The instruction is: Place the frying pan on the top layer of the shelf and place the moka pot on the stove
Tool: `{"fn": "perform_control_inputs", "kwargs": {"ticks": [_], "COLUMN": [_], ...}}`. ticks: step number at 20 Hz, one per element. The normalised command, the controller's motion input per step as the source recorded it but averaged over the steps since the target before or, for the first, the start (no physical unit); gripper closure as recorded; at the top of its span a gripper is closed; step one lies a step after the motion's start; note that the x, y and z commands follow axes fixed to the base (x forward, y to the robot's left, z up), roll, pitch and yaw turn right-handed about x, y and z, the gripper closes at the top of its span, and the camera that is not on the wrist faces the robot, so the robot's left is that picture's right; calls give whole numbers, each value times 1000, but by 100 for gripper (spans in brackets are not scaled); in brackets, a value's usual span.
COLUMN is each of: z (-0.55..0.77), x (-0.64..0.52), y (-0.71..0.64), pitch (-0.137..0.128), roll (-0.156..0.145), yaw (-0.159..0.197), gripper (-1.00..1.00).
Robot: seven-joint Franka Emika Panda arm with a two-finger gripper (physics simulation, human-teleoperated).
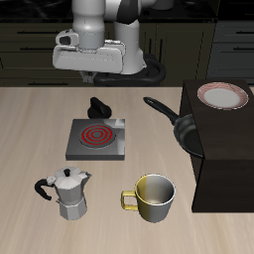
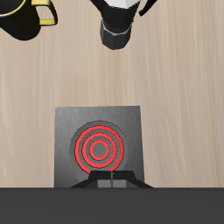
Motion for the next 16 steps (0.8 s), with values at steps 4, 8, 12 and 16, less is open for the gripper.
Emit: {"fn": "perform_control_inputs", "kwargs": {"ticks": [4, 8, 12, 16], "z": [-31, -144, -132, -120], "x": [-98, -28, 32, 71], "y": [84, 114, 62, 14], "pitch": [-9, 7, 13, 8], "roll": [21, 16, 38, 10], "yaw": [-7, -30, 21, -4], "gripper": [100, 100, 100, 100]}}
